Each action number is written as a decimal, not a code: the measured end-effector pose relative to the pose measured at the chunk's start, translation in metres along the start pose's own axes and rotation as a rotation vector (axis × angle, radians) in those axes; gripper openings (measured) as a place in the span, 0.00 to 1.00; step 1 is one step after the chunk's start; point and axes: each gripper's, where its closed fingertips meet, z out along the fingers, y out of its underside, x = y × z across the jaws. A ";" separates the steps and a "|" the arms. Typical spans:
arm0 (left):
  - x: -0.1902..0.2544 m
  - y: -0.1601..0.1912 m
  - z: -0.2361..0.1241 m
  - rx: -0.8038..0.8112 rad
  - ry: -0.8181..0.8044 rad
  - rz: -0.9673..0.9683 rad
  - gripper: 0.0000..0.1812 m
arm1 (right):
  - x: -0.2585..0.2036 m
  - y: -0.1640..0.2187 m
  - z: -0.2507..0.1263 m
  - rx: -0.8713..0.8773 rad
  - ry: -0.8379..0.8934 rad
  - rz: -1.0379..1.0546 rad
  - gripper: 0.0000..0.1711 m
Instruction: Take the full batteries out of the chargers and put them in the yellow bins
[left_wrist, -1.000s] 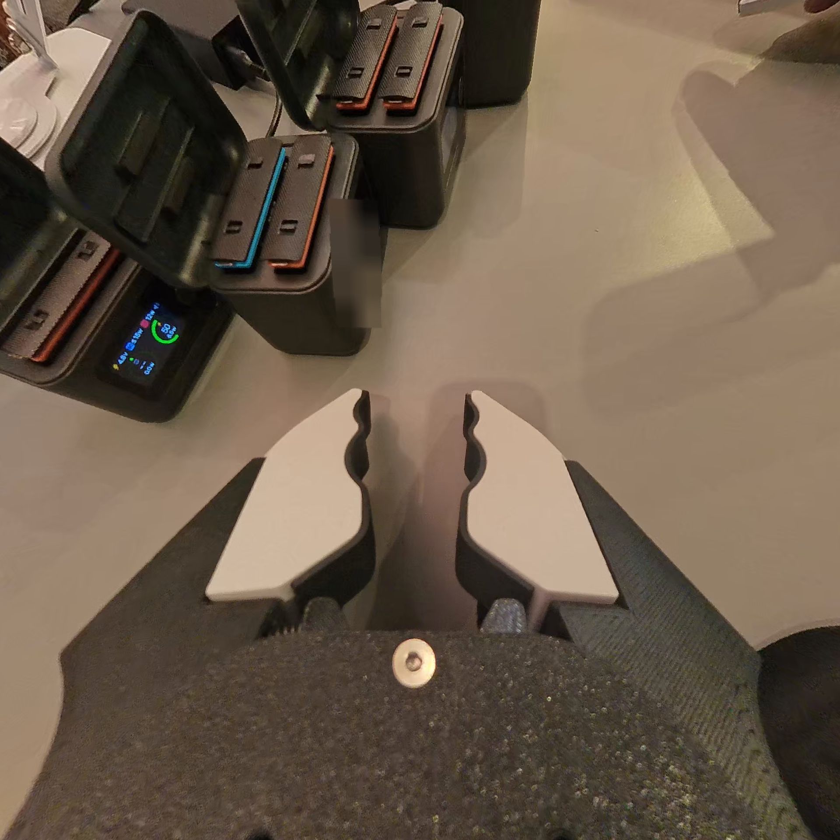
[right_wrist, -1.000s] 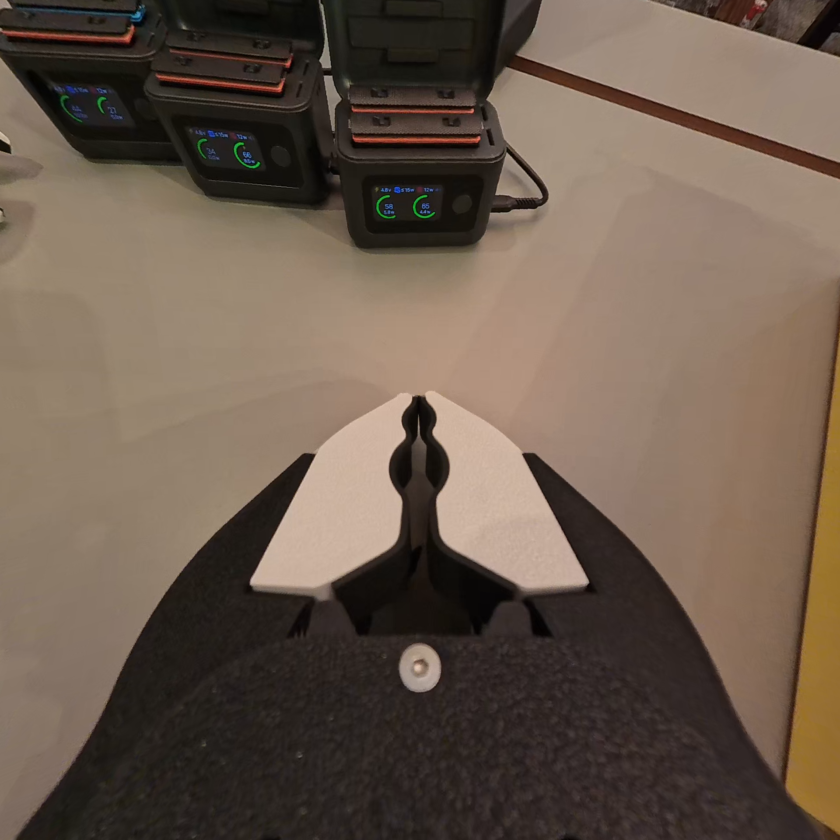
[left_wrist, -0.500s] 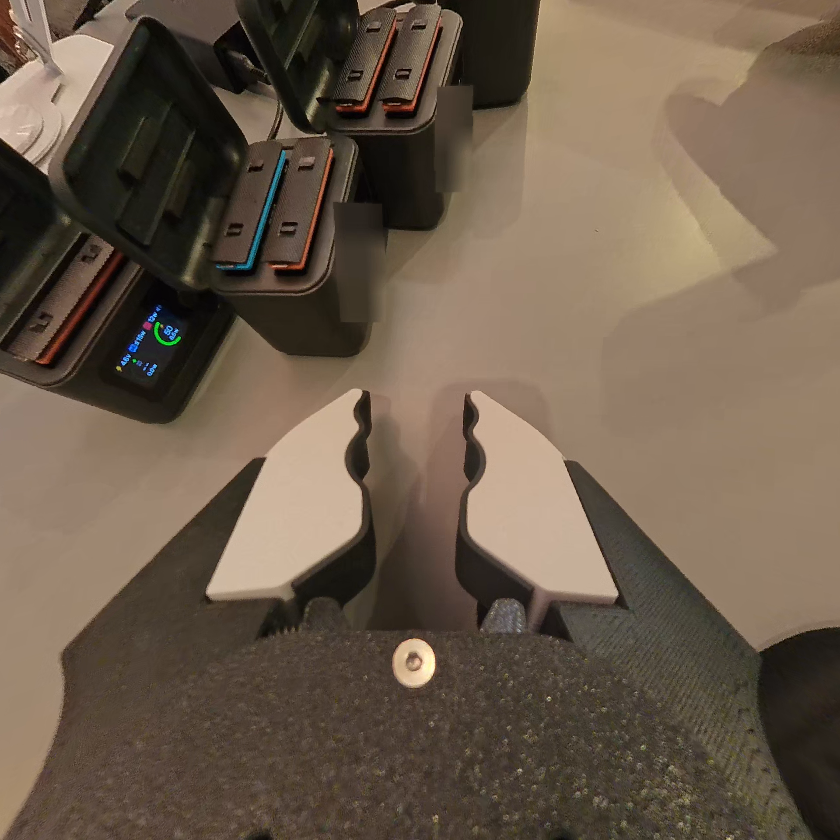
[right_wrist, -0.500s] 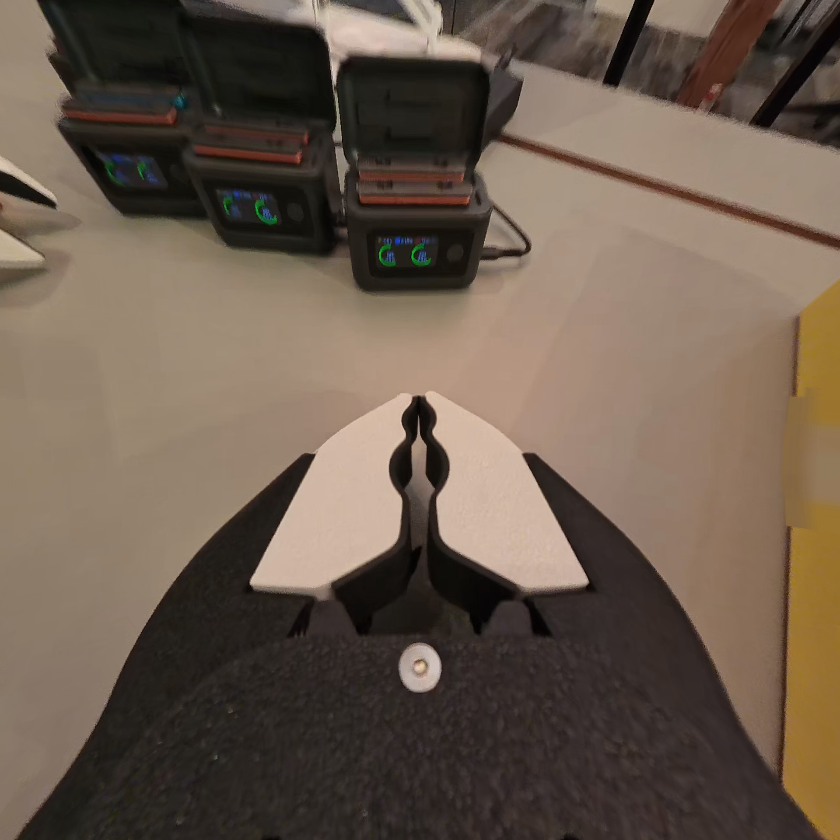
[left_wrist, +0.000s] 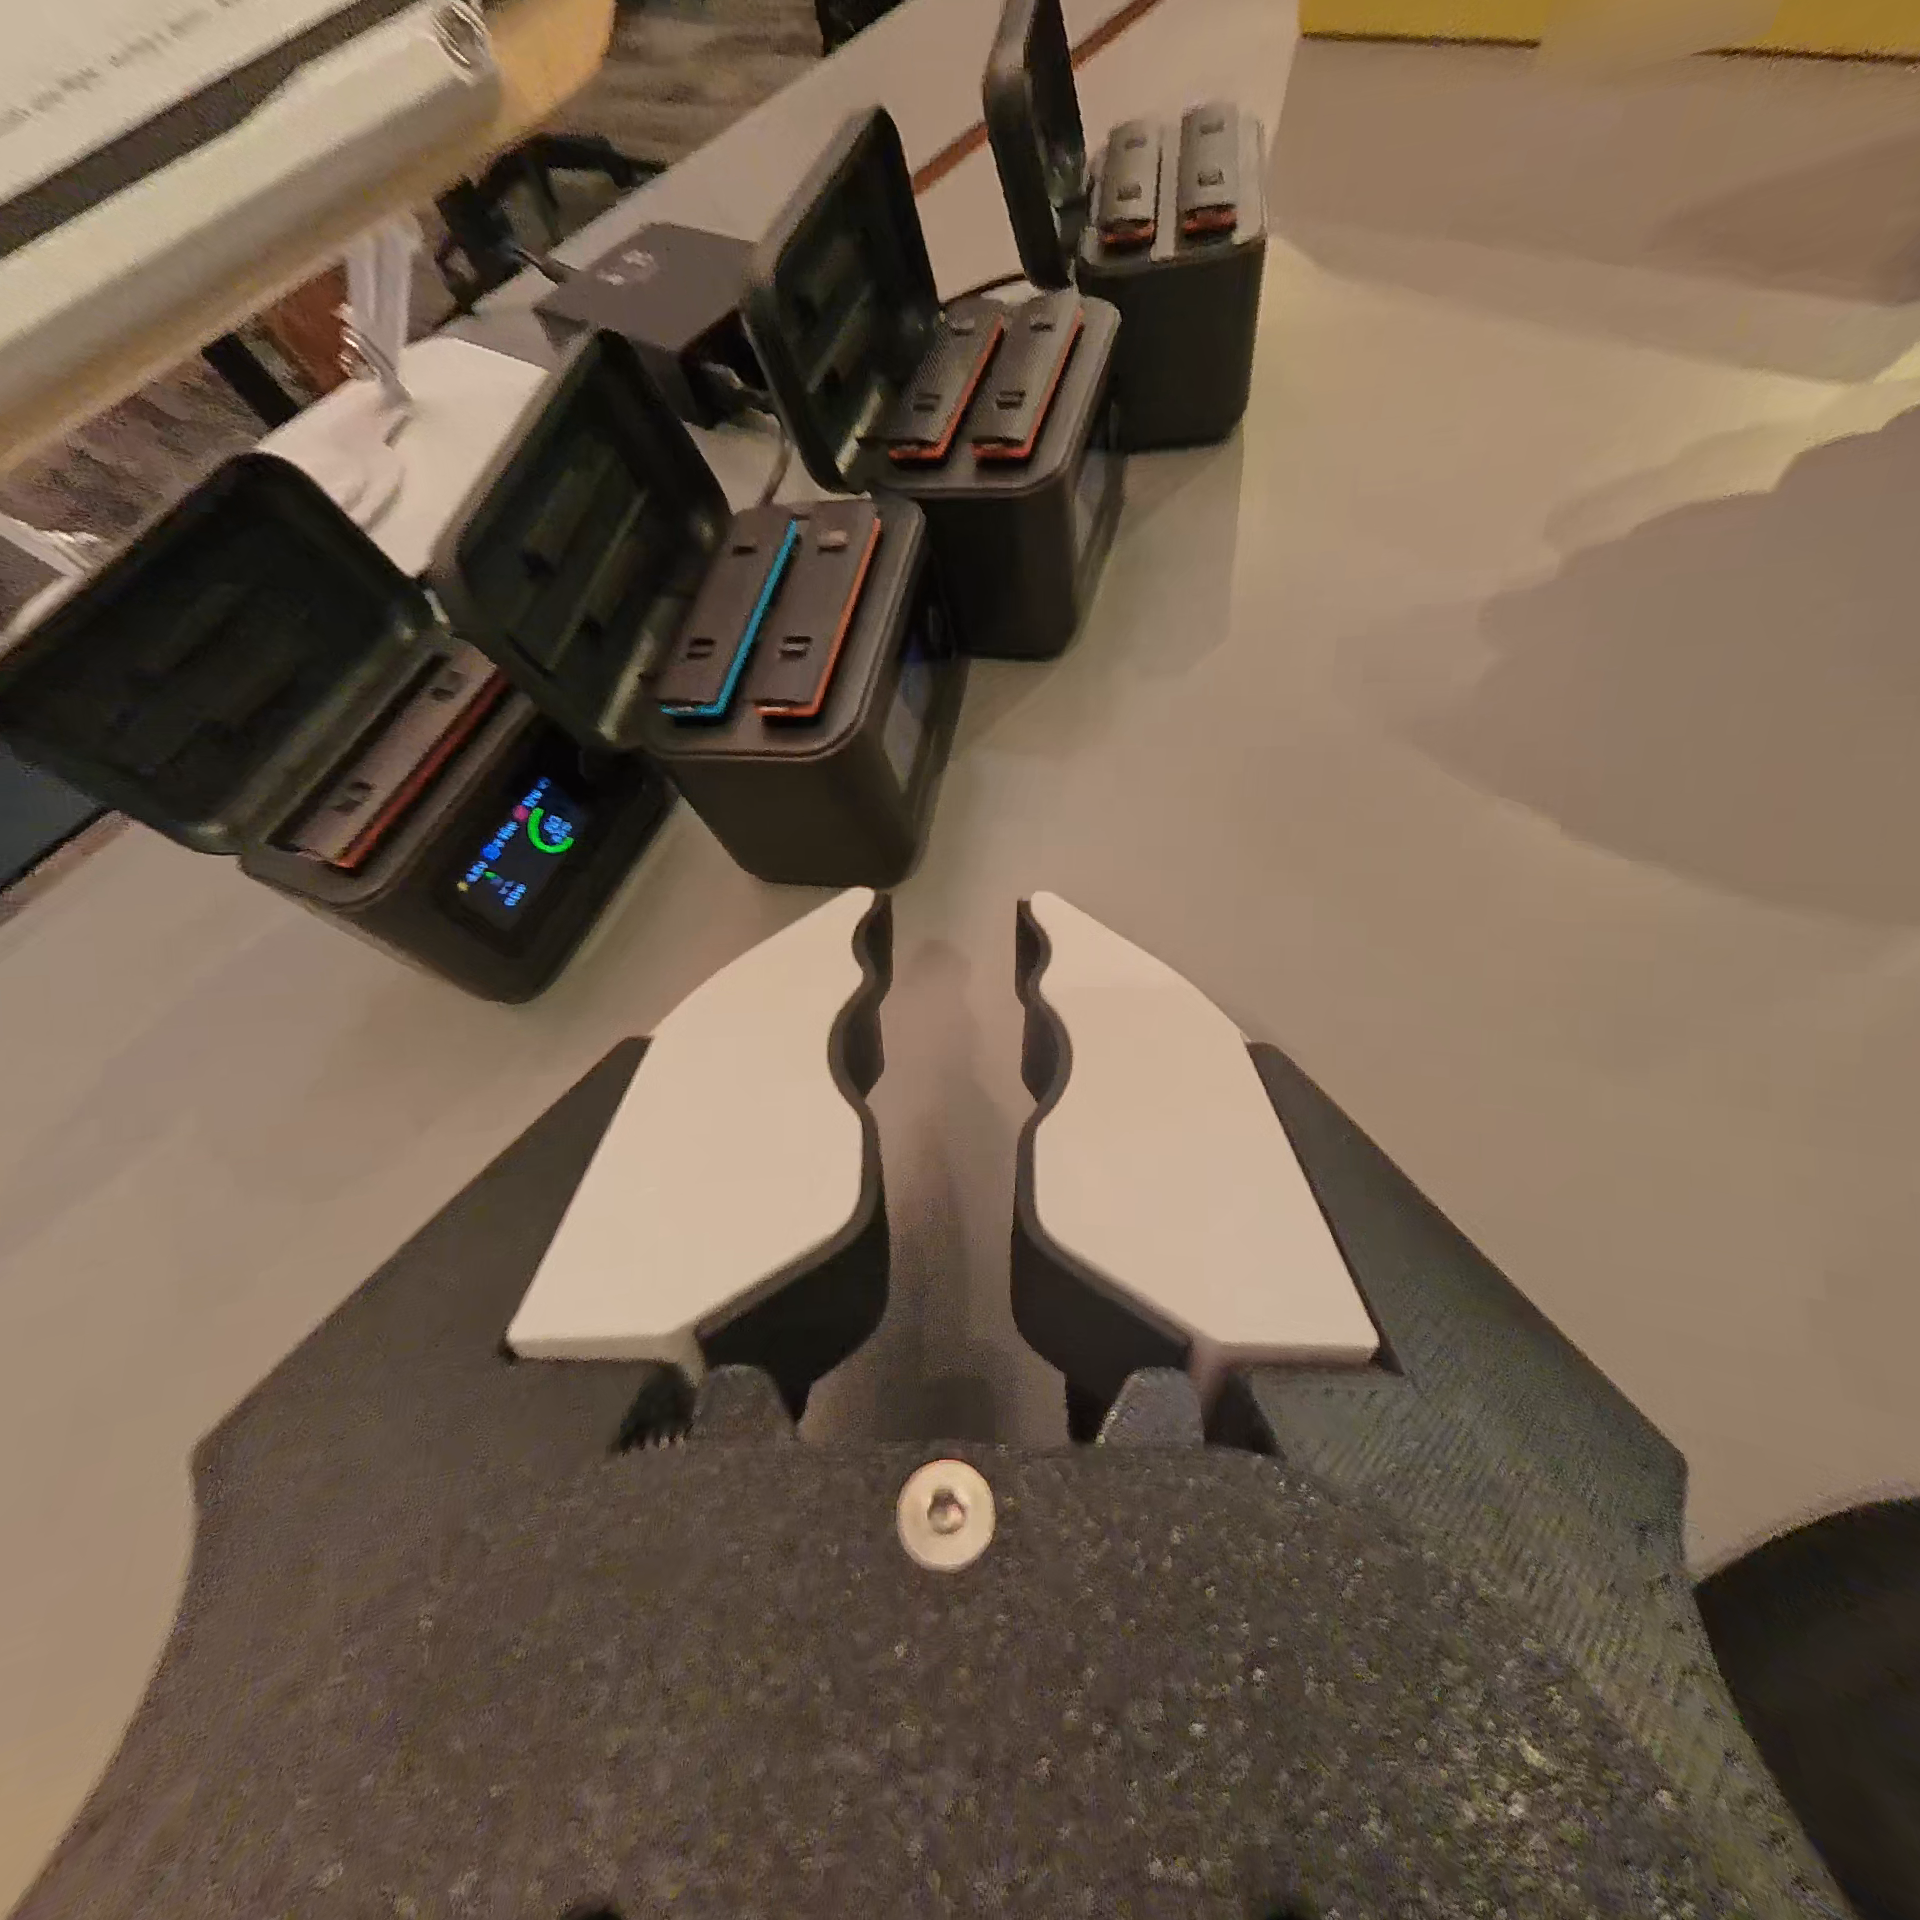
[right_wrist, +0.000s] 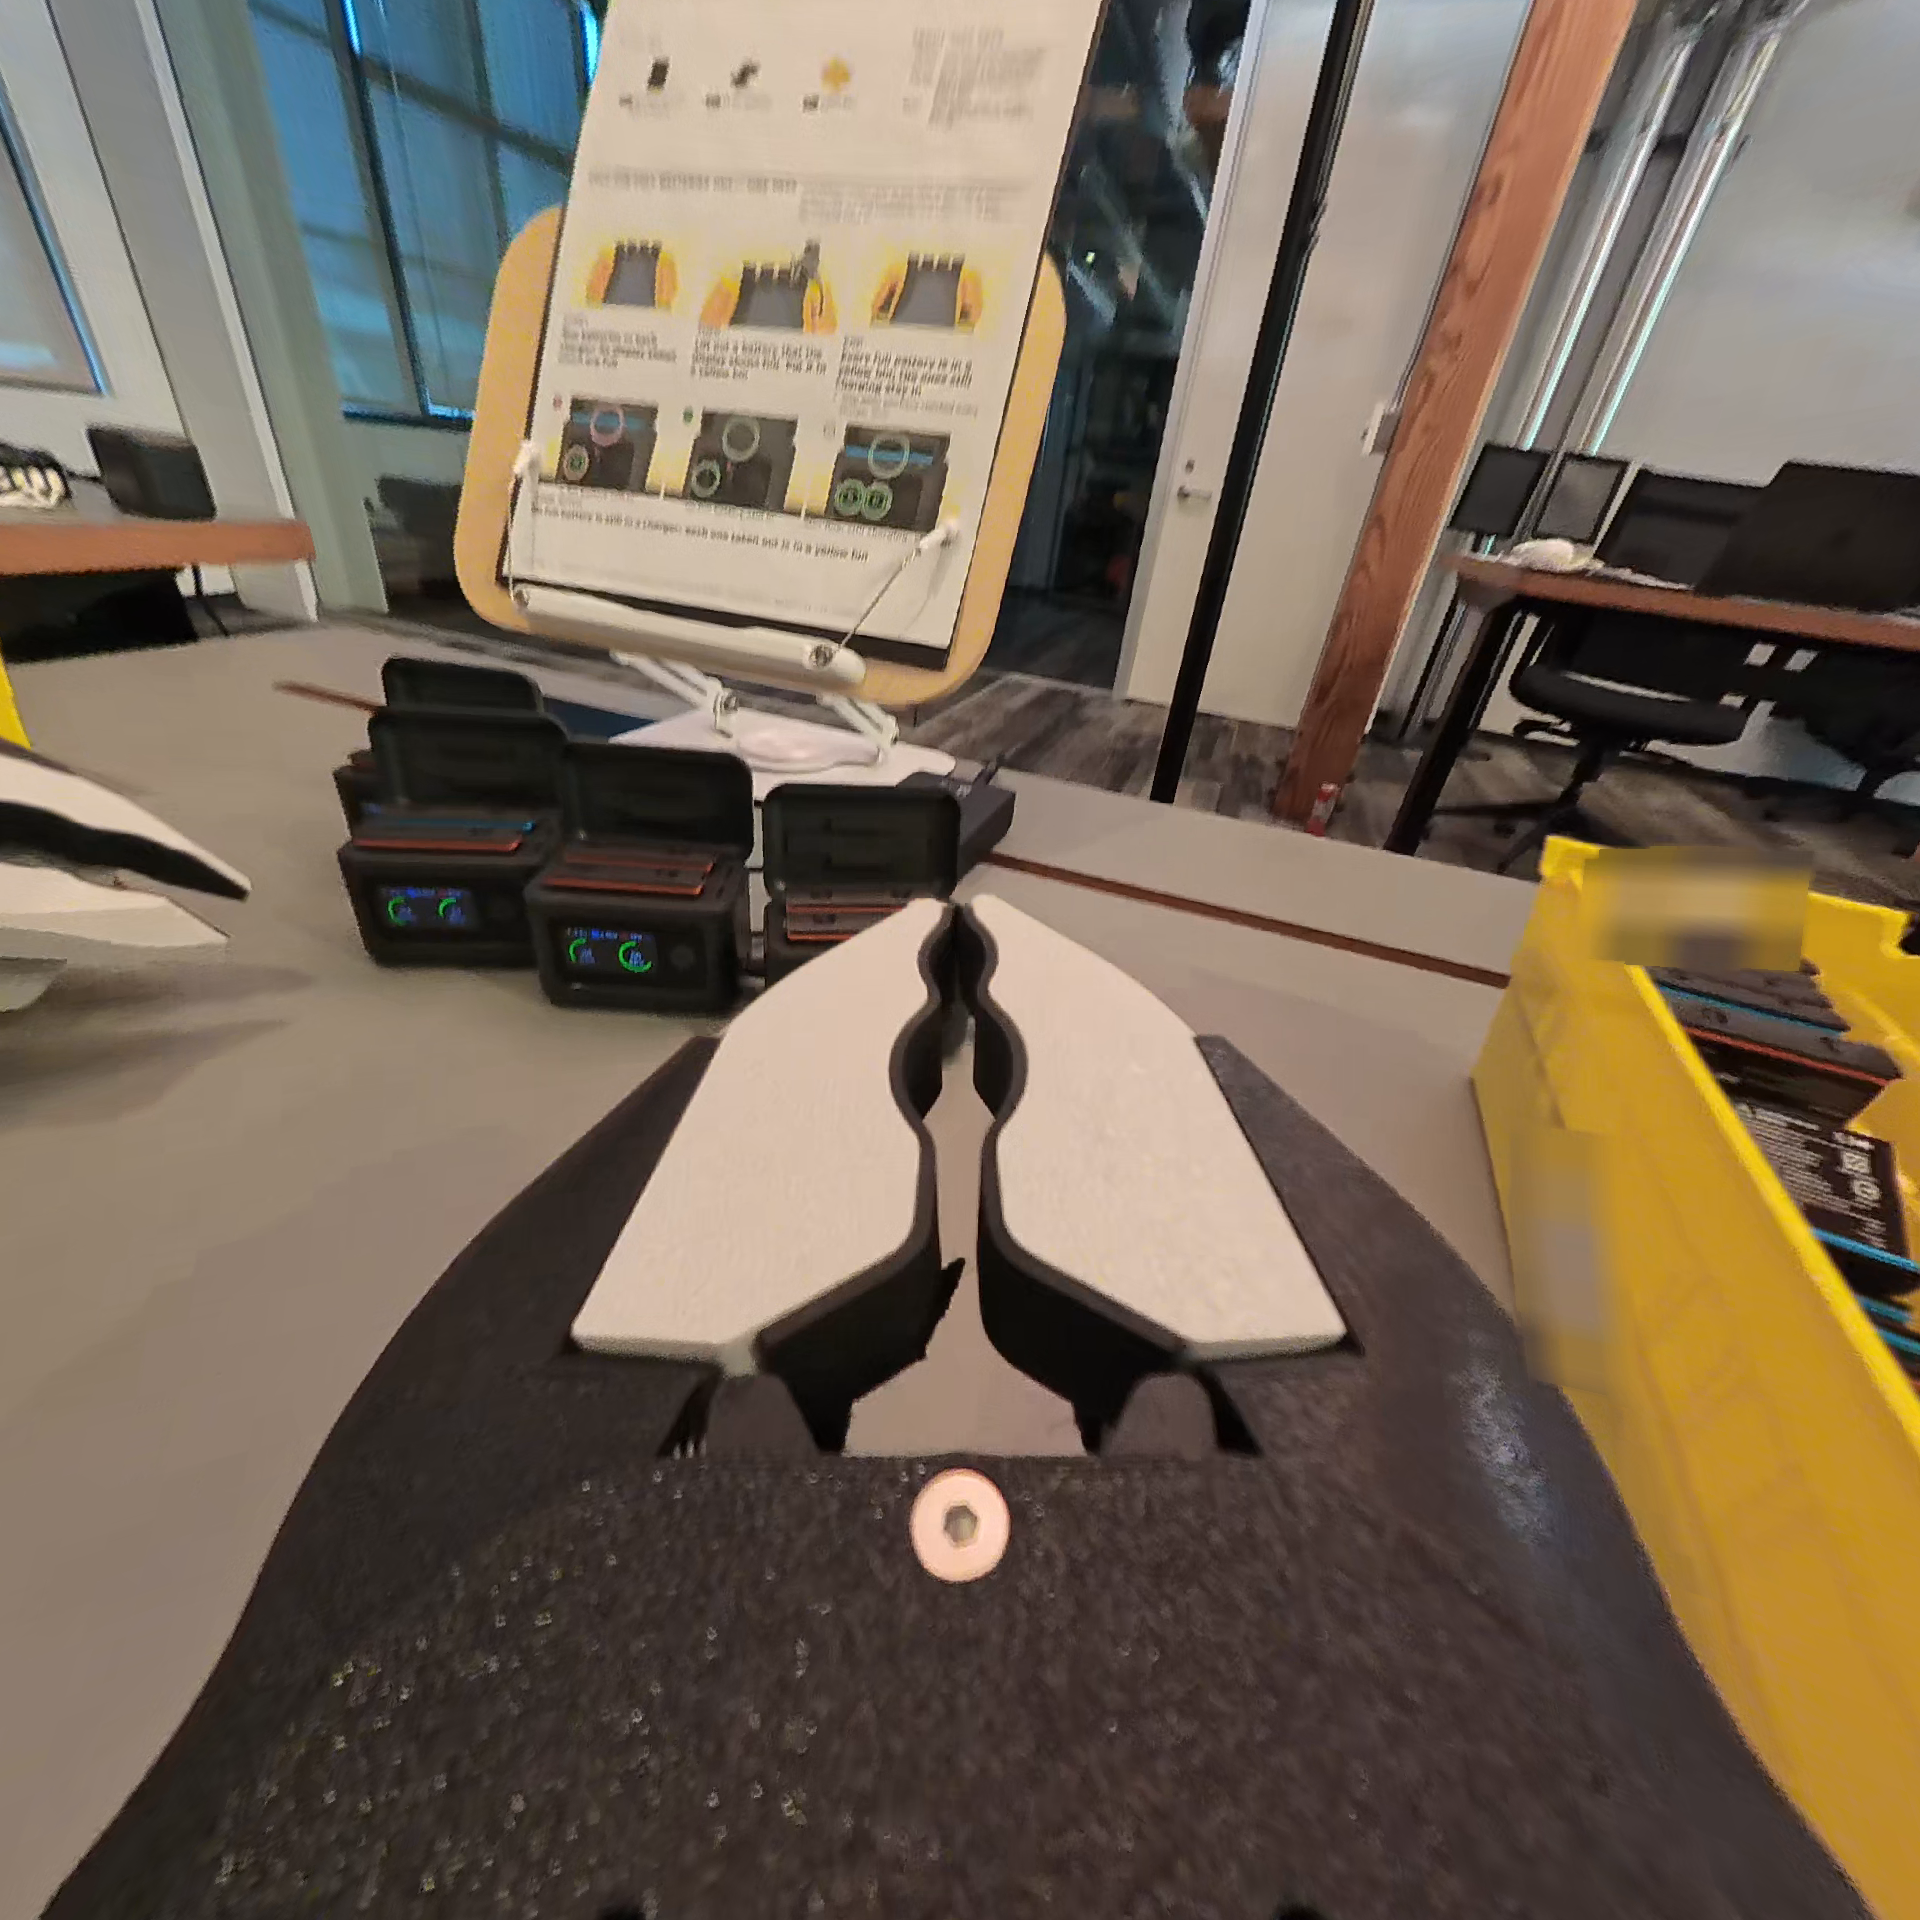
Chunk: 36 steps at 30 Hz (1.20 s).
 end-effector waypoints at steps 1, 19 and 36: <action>-0.003 -0.002 -0.001 0.012 -0.021 0.001 0.12 | 0.001 -0.003 -0.001 0.015 0.007 0.002 0.00; -0.079 0.008 -0.054 0.081 -0.455 -0.326 0.00 | -0.010 0.007 0.003 -0.040 -0.043 -0.027 0.00; -0.118 -0.076 -0.283 0.403 -0.588 -0.305 0.00 | -0.026 0.013 0.002 -0.074 -0.140 -0.036 0.00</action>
